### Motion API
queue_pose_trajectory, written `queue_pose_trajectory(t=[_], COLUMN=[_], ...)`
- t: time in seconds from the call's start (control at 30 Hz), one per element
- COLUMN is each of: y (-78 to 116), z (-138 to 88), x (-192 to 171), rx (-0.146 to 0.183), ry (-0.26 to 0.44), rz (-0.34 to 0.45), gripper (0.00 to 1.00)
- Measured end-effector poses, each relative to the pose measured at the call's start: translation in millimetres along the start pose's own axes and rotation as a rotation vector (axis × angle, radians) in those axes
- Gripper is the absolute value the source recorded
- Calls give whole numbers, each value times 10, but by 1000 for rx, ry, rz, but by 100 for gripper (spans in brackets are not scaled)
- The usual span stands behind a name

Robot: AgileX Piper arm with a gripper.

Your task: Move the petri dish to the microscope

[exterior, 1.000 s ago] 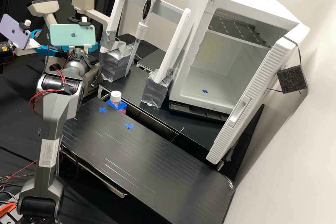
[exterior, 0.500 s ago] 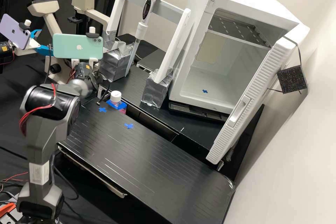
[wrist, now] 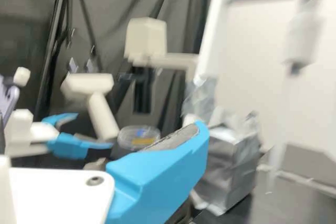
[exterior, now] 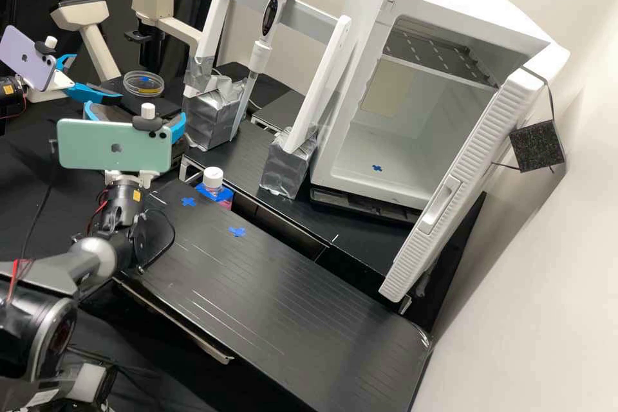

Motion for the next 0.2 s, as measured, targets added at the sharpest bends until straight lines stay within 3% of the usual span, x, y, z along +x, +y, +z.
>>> queue_pose_trajectory(t=[0.07,0.17,0.2], y=[21,15,12], z=[31,109,127], x=[-122,-259,-283], rx=[10,58,59], ry=[44,38,30], rz=[74,128,136], gripper=[100,100,100])
